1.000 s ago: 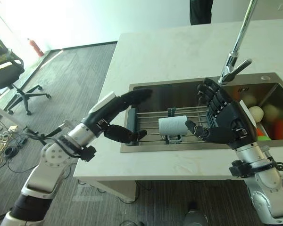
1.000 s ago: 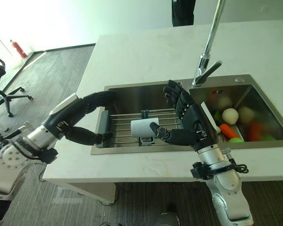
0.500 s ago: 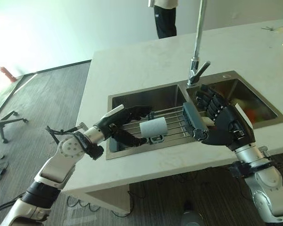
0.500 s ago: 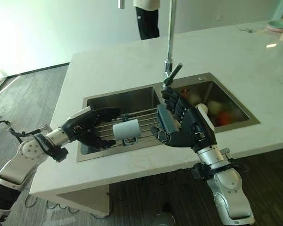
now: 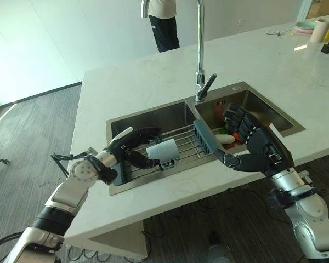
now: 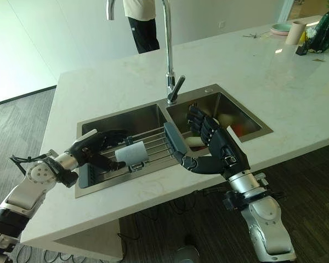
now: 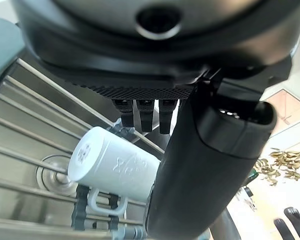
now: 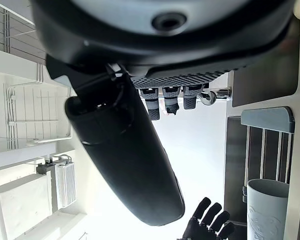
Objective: Place the dishes in the dishwasher.
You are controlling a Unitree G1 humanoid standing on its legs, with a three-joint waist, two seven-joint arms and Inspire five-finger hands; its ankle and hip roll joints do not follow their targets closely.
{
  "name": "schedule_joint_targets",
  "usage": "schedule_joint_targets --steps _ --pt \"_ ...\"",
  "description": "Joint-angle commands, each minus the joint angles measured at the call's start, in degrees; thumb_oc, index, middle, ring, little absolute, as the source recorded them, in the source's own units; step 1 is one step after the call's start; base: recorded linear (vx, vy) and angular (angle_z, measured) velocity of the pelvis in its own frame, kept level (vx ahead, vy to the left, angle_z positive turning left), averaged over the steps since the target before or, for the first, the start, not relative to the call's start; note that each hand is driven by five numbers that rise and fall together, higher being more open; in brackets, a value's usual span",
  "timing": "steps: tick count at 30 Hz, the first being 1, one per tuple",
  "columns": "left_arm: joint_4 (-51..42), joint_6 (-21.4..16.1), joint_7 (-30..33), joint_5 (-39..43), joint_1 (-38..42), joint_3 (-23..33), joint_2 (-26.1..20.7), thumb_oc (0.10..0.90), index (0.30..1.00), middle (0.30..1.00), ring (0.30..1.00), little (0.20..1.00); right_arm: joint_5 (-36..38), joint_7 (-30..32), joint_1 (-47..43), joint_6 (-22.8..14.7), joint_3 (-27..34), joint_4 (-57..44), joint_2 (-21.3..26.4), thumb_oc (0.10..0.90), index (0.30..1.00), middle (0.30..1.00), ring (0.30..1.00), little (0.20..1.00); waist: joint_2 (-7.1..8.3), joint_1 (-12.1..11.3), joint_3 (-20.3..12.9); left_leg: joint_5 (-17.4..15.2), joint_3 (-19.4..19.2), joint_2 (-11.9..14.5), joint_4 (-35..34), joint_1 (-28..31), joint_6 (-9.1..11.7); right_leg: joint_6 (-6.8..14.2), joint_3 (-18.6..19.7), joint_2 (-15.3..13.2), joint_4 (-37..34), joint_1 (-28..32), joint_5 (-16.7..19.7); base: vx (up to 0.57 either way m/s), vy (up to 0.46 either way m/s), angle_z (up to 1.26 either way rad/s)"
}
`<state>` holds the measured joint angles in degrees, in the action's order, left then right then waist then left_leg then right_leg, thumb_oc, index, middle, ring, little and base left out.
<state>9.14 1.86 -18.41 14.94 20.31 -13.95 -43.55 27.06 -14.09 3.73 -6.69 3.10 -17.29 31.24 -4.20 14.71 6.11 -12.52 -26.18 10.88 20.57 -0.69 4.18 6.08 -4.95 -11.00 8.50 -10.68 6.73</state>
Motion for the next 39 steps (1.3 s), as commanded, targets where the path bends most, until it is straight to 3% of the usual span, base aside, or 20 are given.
schedule_joint_targets --steps 1,10,13,14,15,39 --pt "0.11 -8.0 4.8 -0.8 10.21 1.99 0.32 0.8 0.9 0.9 0.9 0.9 2.09 -0.99 -6.6 -5.46 4.6 -3.74 1.93 0.8 0.9 0.9 0.9 0.9 -1.36 0.23 -1.91 -5.51 3.72 -2.53 -3.39 3.37 -2.77 4.37 0.22 0.92 8.69 2.31 -15.27 0.0 0.0 0.0" --pt "3.63 -9.87 7.21 -3.3 9.65 2.7 1.62 0.8 0.9 0.9 0.9 0.9 1.43 -1.56 -6.15 -5.26 4.99 -3.46 1.42 0.8 0.9 0.9 0.9 0.9 -0.97 0.53 -2.14 -7.31 4.07 -2.87 -3.39 4.63 -3.11 5.02 1.06 1.21 8.69 2.94 -16.23 0.06 0.022 -0.08" --pt "4.39 -9.42 6.65 -3.91 9.46 2.91 1.86 0.8 0.9 0.9 0.9 0.9 1.3 -1.83 -6.02 -4.82 5.28 -3.59 1.28 0.8 0.9 0.9 0.9 0.9 -0.76 0.67 -2.15 -7.35 3.82 -2.77 -3.39 4.8 -3.2 5.07 1.15 1.29 8.69 2.95 -16.18 -0.01 -0.013 -0.05" --pt "4.56 -9.33 6.48 -3.85 9.4 2.85 1.86 0.8 0.9 0.9 0.9 0.9 1.3 -1.81 -5.92 -4.83 5.3 -3.59 1.34 0.8 0.9 0.9 0.9 0.9 -0.41 0.87 -1.93 -6.05 2.77 -2.51 -3.39 4.34 -3.3 4.55 0.86 1.36 8.69 2.45 -15.13 0.03 0.016 -0.03" --pt "4.84 -9.24 6.25 -3.89 9.4 2.63 1.91 0.8 0.9 0.9 0.9 0.9 1.13 -1.84 -5.85 -4.81 5.25 -3.44 1.28 0.8 0.9 0.9 0.9 0.9 -0.76 0.79 -2.1 -7.6 3.71 -2.79 -3.39 5.0 -3.33 5.18 1.24 1.39 8.69 3.11 -16.34 0.04 0.019 -0.1" --pt "11.91 -8.11 5.3 -8.31 9.14 1.57 1.55 0.8 0.9 0.9 0.9 0.9 1.64 -3.46 -4.74 -3.8 6.26 -3.04 2.22 0.8 0.9 0.9 0.9 0.9 -0.77 1.88 -1.7 -8.05 2.51 -3.22 -3.39 5.99 -4.17 5.24 1.84 1.74 8.69 3.11 -15.92 0.01 0.007 -0.03"
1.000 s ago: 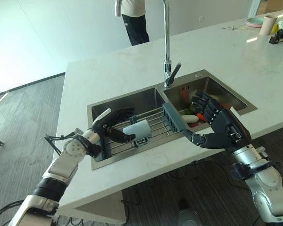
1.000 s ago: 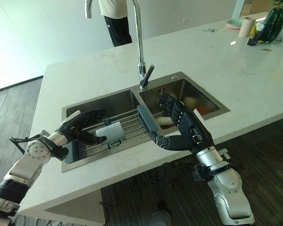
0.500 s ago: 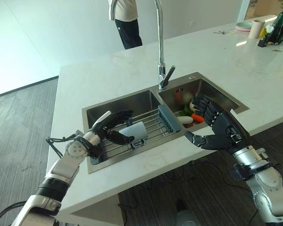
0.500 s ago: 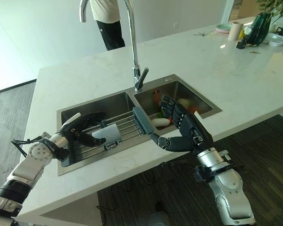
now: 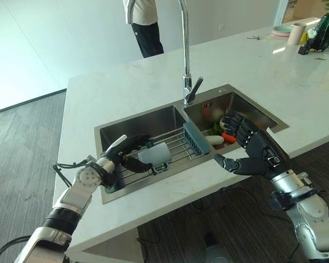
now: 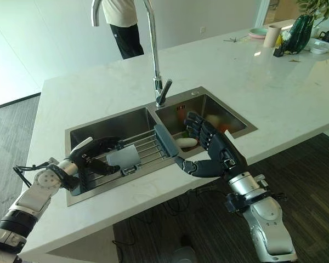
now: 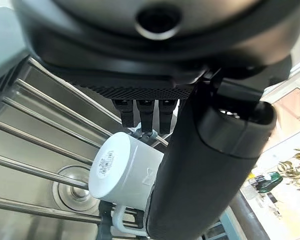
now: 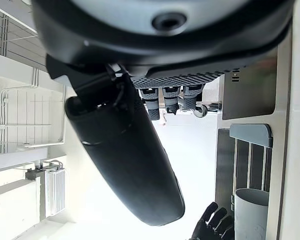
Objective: Place the dishes in the dishwasher.
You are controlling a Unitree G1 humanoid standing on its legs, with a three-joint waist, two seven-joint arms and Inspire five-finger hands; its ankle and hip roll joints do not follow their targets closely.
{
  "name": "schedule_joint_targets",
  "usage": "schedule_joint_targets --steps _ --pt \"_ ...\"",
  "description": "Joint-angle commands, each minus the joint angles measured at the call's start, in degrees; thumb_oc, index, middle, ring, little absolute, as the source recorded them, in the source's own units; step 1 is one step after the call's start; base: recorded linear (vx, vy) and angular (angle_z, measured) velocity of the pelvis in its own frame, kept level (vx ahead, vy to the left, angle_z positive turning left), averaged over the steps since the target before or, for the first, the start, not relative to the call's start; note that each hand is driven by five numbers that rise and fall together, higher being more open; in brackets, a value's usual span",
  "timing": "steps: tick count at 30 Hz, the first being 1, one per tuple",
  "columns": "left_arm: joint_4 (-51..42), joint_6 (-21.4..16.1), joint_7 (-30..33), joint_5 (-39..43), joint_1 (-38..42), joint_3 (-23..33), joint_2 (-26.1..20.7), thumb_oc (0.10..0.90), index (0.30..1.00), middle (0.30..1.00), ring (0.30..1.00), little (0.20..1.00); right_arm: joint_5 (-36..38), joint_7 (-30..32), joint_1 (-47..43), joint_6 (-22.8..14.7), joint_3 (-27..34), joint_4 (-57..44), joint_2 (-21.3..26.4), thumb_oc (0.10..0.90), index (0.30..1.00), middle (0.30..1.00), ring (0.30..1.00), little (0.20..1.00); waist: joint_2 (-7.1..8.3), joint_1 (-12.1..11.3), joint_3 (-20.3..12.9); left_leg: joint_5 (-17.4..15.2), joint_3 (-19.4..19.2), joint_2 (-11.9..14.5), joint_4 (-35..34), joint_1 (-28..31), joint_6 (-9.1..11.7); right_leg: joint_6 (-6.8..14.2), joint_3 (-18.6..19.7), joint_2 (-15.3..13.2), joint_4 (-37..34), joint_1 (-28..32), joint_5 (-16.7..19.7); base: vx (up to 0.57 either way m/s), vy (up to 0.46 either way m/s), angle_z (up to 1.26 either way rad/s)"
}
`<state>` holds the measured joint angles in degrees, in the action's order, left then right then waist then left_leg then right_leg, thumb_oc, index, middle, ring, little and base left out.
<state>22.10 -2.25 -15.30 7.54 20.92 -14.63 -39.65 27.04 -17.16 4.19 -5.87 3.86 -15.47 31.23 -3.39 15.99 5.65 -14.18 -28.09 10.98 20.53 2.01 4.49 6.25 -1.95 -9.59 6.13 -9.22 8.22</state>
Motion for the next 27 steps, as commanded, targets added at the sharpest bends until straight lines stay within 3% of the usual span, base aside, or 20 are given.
schedule_joint_targets --steps 1,27 --pt "-0.79 -4.05 2.35 -1.27 8.58 2.12 -2.36 0.8 0.9 0.9 0.9 0.9 1.67 -0.35 -5.14 -4.64 5.47 -4.97 2.26 0.8 0.9 0.9 0.9 0.9 -1.59 0.65 -1.17 -6.37 4.39 -3.34 -3.34 3.28 -4.5 5.08 -1.12 0.33 11.06 1.62 -17.37 0.01 0.021 -0.03" --pt "7.04 1.96 1.95 -7.67 13.72 -1.02 -4.04 0.8 0.9 0.9 0.9 0.9 1.59 -1.66 -6.3 -3.37 5.29 -4.35 4.1 0.8 0.9 0.9 0.9 0.9 -2.11 1.53 -0.86 -6.34 3.6 -3.88 -3.34 3.55 -4.89 5.22 -0.5 0.67 11.06 1.76 -17.31 0.0 0.0 0.0"
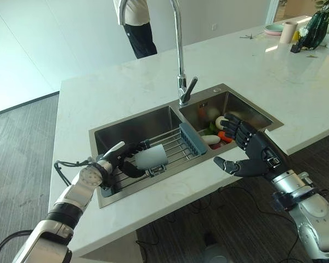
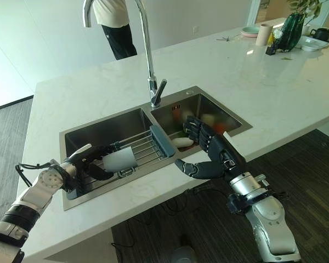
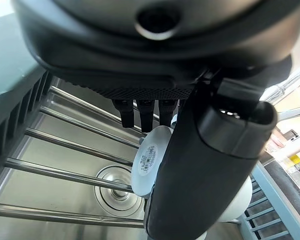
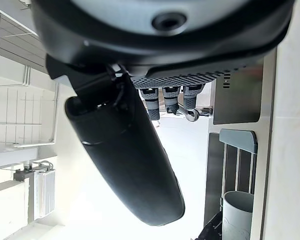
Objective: Place the dishes in the dishwasher.
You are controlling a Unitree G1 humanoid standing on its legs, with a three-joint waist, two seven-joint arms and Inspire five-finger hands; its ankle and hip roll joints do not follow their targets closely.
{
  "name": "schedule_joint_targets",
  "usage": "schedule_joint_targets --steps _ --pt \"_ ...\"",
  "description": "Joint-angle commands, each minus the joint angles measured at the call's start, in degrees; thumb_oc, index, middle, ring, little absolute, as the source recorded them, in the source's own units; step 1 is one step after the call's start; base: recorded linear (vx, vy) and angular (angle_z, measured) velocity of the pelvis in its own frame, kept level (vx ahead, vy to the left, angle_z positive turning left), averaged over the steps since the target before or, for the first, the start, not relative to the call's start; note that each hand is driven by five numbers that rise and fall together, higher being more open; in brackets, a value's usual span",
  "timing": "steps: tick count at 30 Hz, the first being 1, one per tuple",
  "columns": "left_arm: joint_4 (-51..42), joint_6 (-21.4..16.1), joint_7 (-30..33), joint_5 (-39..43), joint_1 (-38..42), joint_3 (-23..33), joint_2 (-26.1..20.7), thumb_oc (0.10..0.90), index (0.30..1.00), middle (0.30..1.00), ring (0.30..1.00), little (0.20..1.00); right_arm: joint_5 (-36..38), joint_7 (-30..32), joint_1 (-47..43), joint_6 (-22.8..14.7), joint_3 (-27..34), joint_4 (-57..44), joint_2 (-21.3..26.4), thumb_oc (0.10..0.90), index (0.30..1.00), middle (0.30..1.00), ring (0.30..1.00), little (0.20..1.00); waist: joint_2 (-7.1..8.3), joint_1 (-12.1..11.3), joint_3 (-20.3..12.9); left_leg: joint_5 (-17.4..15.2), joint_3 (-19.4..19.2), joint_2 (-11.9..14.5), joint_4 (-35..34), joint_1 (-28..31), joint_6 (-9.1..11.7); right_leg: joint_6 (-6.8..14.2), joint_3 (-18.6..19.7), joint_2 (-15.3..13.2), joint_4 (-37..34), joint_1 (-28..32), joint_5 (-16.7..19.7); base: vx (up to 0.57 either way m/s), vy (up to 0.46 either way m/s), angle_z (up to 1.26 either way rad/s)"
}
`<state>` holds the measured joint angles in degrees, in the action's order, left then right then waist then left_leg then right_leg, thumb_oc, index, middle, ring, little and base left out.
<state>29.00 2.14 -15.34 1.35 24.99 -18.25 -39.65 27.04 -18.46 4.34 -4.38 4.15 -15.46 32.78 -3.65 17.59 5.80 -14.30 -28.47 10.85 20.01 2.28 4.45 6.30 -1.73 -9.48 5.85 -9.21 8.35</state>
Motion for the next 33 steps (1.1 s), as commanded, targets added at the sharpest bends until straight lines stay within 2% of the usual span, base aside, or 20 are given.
schedule_joint_targets --steps 1,23,32,33 --pt "0.55 -2.65 1.85 -1.7 9.74 2.56 -3.92 0.8 0.9 0.9 0.9 0.9 1.55 -0.6 -6.4 -4.85 5.07 -4.29 2.52 0.8 0.9 0.9 0.9 0.9 -1.9 0.01 -1.04 -6.22 3.94 -3.82 -2.82 3.25 -4.88 5.18 -0.66 0.56 11.34 1.72 -17.43 0.0 0.008 -0.04" --pt "0.32 -3.23 1.2 -3.32 11.42 0.54 -4.18 0.8 0.9 0.9 0.9 0.9 1.75 -1.28 -6.66 -4.68 4.75 -4.38 3.03 0.8 0.9 0.9 0.9 0.9 -2.62 0.58 -0.94 -6.3 3.41 -4.0 -2.82 3.21 -4.93 5.06 -0.3 0.83 11.34 1.66 -17.68 0.0 0.001 -0.02" --pt "0.49 -3.04 -1.78 -6.18 12.27 -1.44 -4.51 0.8 0.9 0.9 0.9 0.9 2.15 -1.67 -6.87 -4.4 4.83 -4.75 3.58 0.8 0.9 0.9 0.9 0.9 -2.83 0.88 -0.83 -6.21 3.26 -3.98 -2.82 3.23 -4.92 4.95 -0.11 1.01 11.34 1.75 -17.81 0.0 0.0 -0.03" --pt "0.64 -3.1 -2.85 -7.41 12.66 -2.12 -4.8 0.58 0.571 0.571 0.571 0.571 2.1 -1.75 -7.06 -4.45 4.68 -4.58 3.56 0.8 0.9 0.9 0.9 0.9 -2.89 0.91 -0.86 -6.25 3.2 -3.99 -2.82 3.23 -4.92 4.98 -0.08 1.04 11.34 1.72 -17.82 0.0 0.0 0.0"
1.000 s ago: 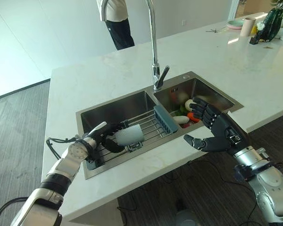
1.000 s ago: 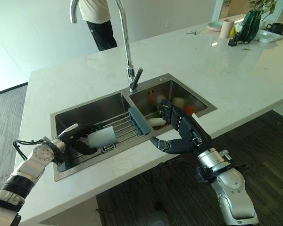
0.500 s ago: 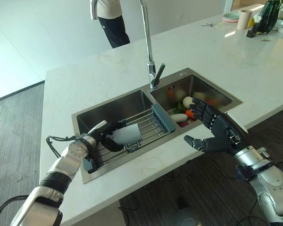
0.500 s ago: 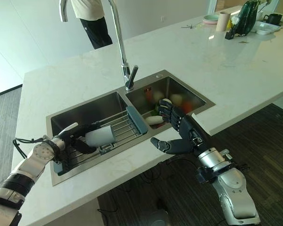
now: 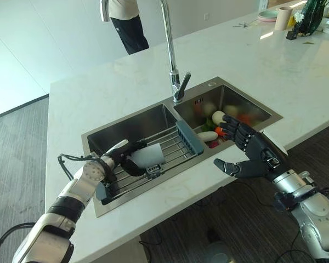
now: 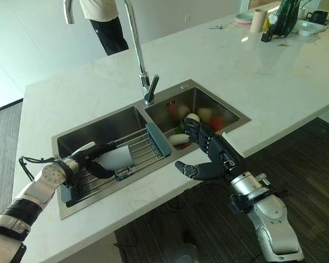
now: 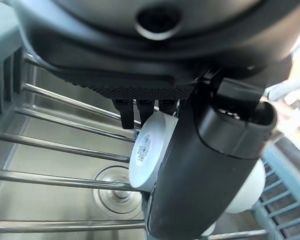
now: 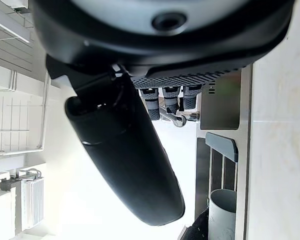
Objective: Place the dishes in the dishwasher.
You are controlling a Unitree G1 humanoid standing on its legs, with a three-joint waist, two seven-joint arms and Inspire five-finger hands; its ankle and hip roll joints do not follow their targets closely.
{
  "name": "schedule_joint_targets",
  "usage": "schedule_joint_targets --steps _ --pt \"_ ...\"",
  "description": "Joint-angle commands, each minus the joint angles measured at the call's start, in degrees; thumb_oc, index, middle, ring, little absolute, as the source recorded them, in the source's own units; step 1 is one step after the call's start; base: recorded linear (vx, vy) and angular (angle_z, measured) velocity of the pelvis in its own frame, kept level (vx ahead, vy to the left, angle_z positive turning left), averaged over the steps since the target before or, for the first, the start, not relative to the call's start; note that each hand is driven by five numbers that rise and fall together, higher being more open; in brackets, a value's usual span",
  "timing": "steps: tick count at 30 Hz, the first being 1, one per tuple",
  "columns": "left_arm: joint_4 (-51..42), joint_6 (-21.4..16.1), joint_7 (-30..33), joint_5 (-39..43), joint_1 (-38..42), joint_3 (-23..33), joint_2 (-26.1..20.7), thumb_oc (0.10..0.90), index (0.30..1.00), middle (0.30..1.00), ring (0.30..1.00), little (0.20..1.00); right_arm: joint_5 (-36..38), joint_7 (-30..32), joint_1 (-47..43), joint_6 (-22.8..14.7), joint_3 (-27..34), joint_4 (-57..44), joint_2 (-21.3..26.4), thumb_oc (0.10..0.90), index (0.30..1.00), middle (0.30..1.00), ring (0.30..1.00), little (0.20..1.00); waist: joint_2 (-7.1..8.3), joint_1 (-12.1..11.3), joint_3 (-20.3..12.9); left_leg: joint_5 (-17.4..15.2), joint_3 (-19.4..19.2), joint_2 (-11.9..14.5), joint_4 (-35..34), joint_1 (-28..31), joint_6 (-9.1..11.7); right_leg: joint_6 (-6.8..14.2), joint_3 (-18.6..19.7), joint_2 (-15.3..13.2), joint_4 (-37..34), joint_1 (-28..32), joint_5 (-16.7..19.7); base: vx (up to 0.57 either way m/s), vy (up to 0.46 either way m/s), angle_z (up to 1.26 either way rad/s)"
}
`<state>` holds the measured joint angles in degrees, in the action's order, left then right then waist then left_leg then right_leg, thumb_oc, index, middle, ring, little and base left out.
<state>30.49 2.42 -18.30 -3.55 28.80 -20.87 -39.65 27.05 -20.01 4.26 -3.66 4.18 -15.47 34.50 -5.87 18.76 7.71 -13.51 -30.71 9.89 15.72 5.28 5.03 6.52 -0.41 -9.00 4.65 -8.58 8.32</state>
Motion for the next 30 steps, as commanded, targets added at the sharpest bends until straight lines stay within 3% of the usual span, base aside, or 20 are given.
schedule_joint_targets --steps 1,2,19,26,30 --pt "-0.86 -3.51 -0.21 -3.2 8.93 0.26 -4.9 0.488 0.432 0.432 0.432 0.432 2.11 -0.21 -6.98 -5.12 4.64 -4.61 1.9 0.8 0.9 0.9 0.9 0.9 -0.66 -0.24 -2.8 -7.06 5.42 -3.04 1.47 0.23 -5.51 4.76 -1.36 0.6 12.53 1.08 -17.79 0.0 0.0 0.0" --pt "-1.05 -3.72 -0.13 -3.89 9.12 -0.04 -5.07 0.4 0.3 0.3 0.3 0.3 2.16 -0.27 -7.0 -5.1 4.63 -4.58 1.91 0.8 0.9 0.9 0.9 0.9 -0.67 -0.21 -2.83 -7.04 5.42 -3.03 1.47 0.23 -5.49 4.77 -1.35 0.61 12.53 1.08 -17.78 0.0 0.0 0.0" --pt "-2.73 -3.6 0.47 -2.91 8.61 0.58 -5.6 0.4 0.3 0.3 0.3 0.3 2.07 -0.52 -6.63 -4.84 4.83 -4.53 2.08 0.8 0.9 0.9 0.9 0.9 -0.56 -0.64 -2.7 -6.87 5.57 -2.93 1.47 -0.15 -5.4 4.74 -1.52 0.63 12.53 1.1 -17.89 0.0 0.0 0.0" --pt "-8.03 -5.11 3.93 2.03 4.99 5.45 -6.42 0.4 0.3 0.3 0.3 0.3 1.48 -0.3 -5.67 -4.98 5.88 -4.6 1.42 0.8 0.9 0.9 0.9 0.9 -0.28 -1.95 -2.69 -6.6 6.45 -2.92 1.47 -0.58 -5.19 4.59 -2.44 0.21 12.53 1.37 -18.16 0.0 -0.001 0.0" --pt "-14.06 -6.69 6.64 5.87 -0.19 11.23 -5.71 0.4 0.3 0.3 0.3 0.3 0.58 -0.08 -4.7 -5.04 6.82 -4.95 0.19 0.8 0.9 0.9 0.9 0.9 0.36 -3.3 -2.63 -6.31 7.3 -2.81 1.47 -0.96 -4.99 4.43 -3.32 -0.16 12.53 1.71 -18.35 -0.02 -0.013 0.1"
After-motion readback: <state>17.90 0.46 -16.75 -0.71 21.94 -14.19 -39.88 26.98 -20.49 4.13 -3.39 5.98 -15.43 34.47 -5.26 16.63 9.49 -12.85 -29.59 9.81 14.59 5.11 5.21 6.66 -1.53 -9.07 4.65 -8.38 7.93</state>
